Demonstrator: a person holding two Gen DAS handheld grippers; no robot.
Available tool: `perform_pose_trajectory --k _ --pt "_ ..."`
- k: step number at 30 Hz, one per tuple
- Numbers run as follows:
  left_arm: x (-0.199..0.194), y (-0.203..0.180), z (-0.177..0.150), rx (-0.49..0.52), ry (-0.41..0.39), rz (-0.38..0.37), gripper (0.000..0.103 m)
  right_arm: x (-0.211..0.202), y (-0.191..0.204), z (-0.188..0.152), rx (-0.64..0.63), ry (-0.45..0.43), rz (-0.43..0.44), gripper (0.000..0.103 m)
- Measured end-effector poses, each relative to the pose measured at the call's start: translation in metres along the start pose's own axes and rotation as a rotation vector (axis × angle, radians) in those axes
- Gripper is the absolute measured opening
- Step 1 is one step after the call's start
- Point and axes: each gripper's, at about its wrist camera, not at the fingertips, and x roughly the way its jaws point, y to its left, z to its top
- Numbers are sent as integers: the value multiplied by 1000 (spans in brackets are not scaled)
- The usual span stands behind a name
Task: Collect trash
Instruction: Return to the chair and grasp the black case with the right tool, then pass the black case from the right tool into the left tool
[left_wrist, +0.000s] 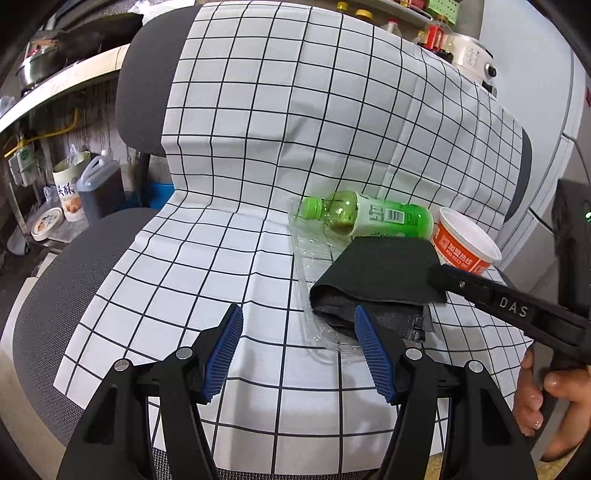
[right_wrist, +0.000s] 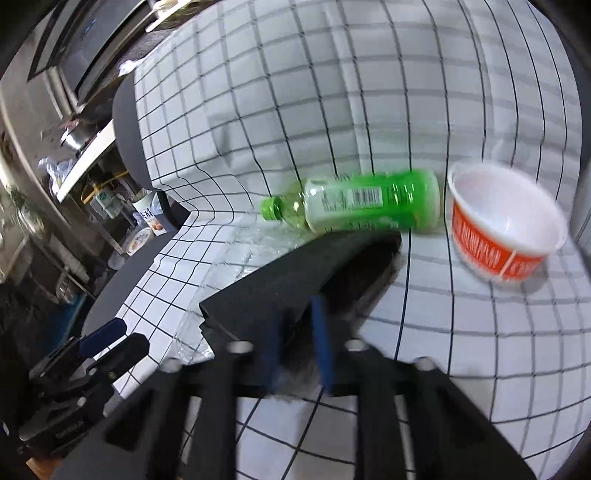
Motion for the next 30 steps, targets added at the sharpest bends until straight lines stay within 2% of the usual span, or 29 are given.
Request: perform_pose_trajectory --k 5,9,14,22,25,27,30 --pt "-2 -7 -1 12 5 -40 64 -28 -26 -16 21 -37 -62 7" --pt "-3 -24 -2 19 8 -114 64 -40 -56 -29 61 -8 -109 7" --pt "7 -62 -7 78 40 -194 64 -24 -87 -48 103 83 -87 8" --pt "39 -105 -13 129 142 -279 64 -14 -95 -64 100 67 -70 8" --pt "53 -112 -15 132 179 -299 59 -14 -102 -68 129 58 -41 8" --pt "56 -117 -15 142 189 -311 49 -14 -105 -68 141 56 -22 8" --pt "53 -127 -15 168 170 -342 42 -15 -109 -70 166 50 6 8"
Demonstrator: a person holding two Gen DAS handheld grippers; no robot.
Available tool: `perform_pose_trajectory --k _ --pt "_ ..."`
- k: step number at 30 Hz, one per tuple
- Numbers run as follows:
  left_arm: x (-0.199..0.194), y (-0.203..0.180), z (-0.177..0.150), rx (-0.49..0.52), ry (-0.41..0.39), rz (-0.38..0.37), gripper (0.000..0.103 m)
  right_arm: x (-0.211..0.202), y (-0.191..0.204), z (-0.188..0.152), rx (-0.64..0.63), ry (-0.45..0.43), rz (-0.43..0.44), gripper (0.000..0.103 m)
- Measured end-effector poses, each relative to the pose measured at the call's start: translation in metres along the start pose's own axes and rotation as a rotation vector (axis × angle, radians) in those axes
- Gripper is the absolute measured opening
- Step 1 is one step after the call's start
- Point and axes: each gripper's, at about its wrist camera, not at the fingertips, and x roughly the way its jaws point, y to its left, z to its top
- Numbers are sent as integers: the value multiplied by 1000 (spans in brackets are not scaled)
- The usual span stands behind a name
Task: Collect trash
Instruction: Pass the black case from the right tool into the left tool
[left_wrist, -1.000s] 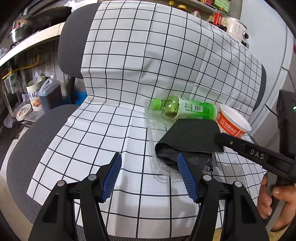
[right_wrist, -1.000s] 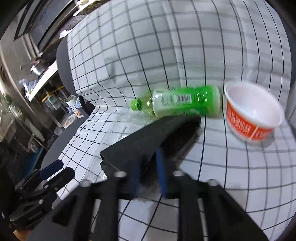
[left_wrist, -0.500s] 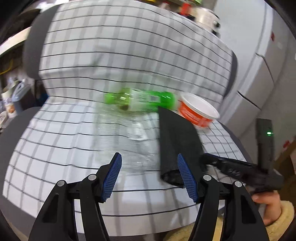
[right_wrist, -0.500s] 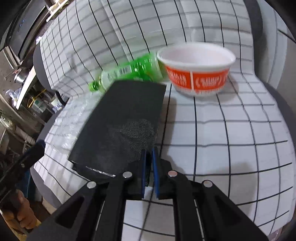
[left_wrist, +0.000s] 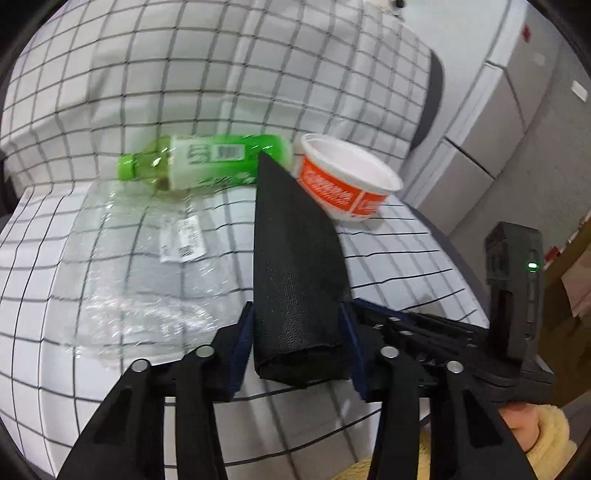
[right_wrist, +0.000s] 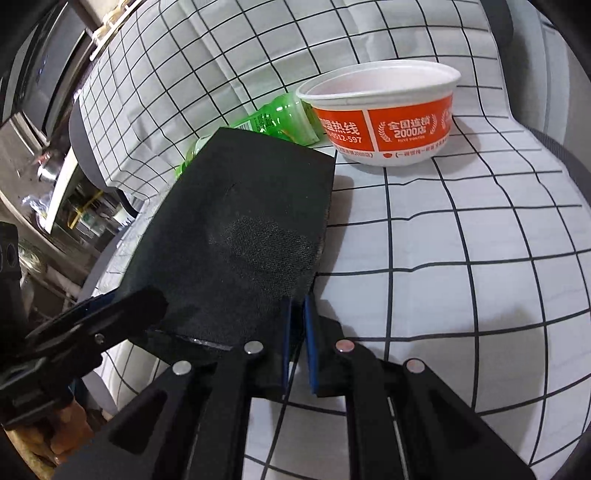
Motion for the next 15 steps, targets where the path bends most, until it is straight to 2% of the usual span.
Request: perform_pose_trajectory --k 4,7,10,12,14,15 --pt "-11 -15 3 -17 -66 -119 42 -2 -11 -3 40 -6 58 8" --pt "0 -27 5 7 -56 -61 45 -4 -21 -5 77 -2 106 8" --pt "19 -34 7 31 -12 10 42 -7 -23 -7 80 -3 114 8" --pt "29 -39 5 52 10 68 31 -8 -22 -8 73 -4 109 8" --pt "29 -37 4 60 1 100 13 -13 -24 -9 72 -9 100 12" --pt "26 -35 4 45 -7 86 12 -18 -25 -9 73 -15 90 21"
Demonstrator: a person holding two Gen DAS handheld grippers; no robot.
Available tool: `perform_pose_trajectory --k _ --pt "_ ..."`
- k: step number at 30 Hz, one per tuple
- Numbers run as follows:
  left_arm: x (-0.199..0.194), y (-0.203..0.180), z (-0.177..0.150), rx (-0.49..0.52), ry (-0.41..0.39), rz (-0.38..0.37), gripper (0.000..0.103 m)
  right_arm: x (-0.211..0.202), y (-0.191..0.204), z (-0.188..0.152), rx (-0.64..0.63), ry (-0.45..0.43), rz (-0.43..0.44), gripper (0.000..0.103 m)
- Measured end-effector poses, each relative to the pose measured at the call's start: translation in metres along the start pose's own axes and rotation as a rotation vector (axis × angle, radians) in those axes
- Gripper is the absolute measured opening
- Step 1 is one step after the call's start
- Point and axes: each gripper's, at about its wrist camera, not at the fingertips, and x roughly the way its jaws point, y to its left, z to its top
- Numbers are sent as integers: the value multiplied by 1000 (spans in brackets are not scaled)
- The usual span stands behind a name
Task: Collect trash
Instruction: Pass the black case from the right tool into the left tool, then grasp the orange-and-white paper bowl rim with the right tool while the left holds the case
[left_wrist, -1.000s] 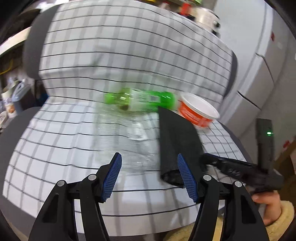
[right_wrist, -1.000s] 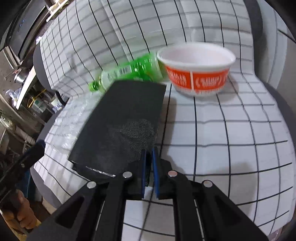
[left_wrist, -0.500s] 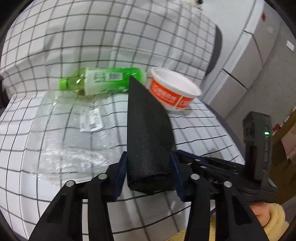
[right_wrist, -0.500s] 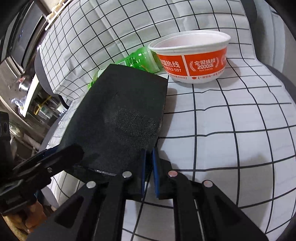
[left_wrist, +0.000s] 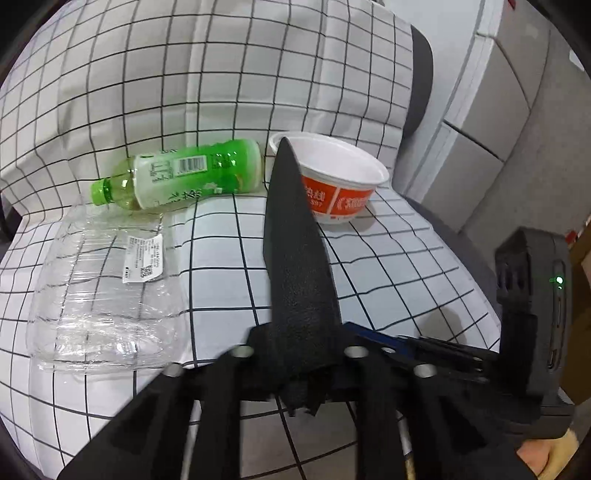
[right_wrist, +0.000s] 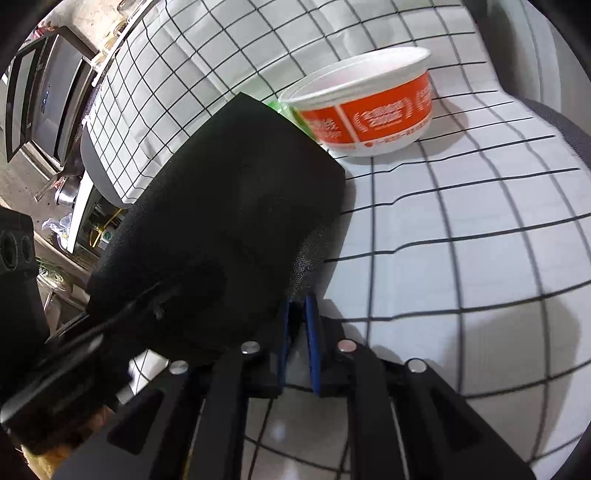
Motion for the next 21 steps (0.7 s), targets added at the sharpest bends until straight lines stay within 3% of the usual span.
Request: perform_pose_trajectory --k 1,5,12,15,21 --pt "-6 5 1 -26 -16 -18 9 -4 0 1 -3 -11 -15 27" --pt "-39 22 7 -82 -125 2 7 -33 -1 7 -51 -90 -83 29" --pt "-89 59 26 -152 -269 111 7 -44 -2 53 -88 -190 -206 34" --pt "-92 72 30 -146 -288 168 7 -40 -13 81 -59 -231 -258 34" --pt "-82 95 26 -188 -261 163 7 -18 -36 127 22 -278 -334 27"
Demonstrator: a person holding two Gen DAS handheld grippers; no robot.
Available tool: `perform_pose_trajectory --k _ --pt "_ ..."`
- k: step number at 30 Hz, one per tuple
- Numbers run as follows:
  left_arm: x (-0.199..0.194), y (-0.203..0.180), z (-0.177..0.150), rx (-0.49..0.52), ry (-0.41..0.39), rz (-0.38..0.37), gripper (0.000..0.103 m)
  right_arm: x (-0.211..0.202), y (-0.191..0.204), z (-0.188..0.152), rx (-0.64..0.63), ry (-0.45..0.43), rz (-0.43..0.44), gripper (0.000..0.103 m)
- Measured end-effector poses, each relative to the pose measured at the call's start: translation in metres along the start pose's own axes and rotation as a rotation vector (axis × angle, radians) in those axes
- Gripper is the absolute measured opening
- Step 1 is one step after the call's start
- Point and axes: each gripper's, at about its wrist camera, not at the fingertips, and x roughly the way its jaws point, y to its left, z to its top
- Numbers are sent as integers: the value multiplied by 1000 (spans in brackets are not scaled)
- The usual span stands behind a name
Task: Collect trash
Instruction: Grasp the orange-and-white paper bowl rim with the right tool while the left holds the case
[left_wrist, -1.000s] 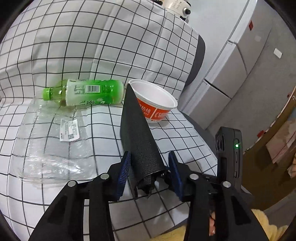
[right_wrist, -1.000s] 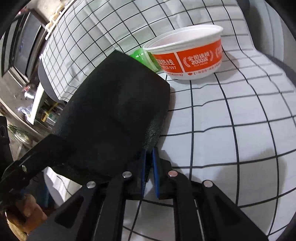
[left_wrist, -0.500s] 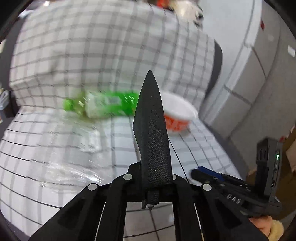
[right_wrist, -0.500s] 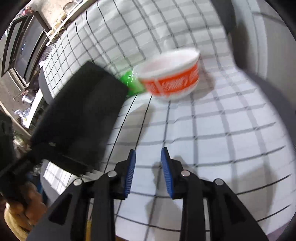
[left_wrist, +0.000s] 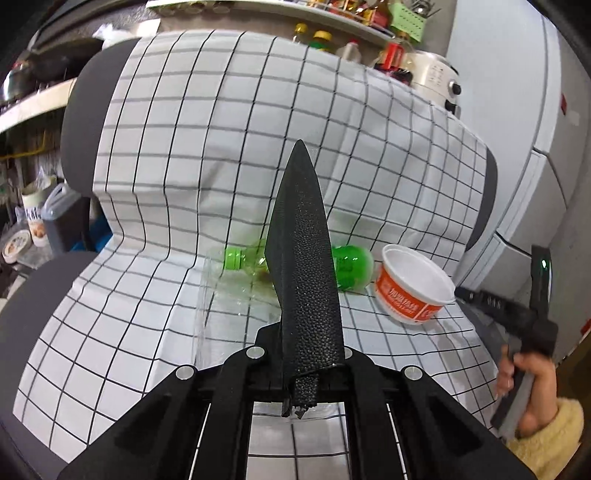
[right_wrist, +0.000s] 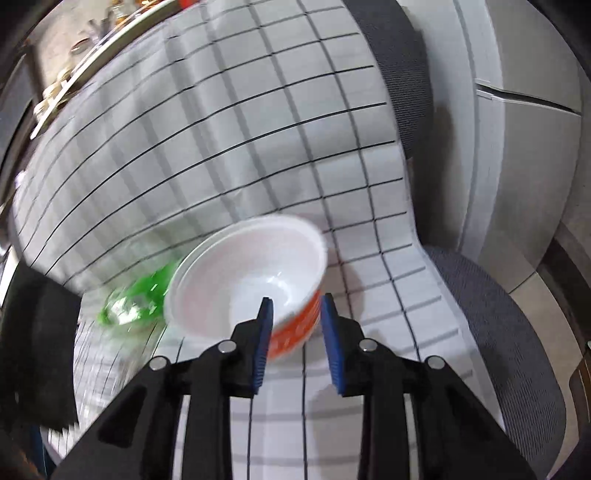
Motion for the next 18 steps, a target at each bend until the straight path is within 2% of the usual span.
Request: perform_pose_trajectory --k 2,6,7,8,10,11,12,18 --pt "4 4 -2 -8 9 -1 7 12 -6 5 31 15 -38 27" --pt "7 7 -5 -15 22 -14 7 21 -14 2 108 56 8 26" --pt "5 5 -7 -12 22 -17 7 20 -14 1 110 58 22 22" --pt "4 4 -8 -11 22 -21 7 17 -12 -3 109 56 42 21" --pt "-3 1 -11 -18 24 -47 7 9 -10 -7 98 50 56 14" --pt "-6 -1 -13 -19 25 -58 7 2 -8 -10 94 49 72 8" --pt "-12 -5 -17 -13 26 -64 7 -5 -7 -13 96 46 85 6" --pt "-45 -29 -32 36 9 -99 7 -62 1 -37 58 17 122 5"
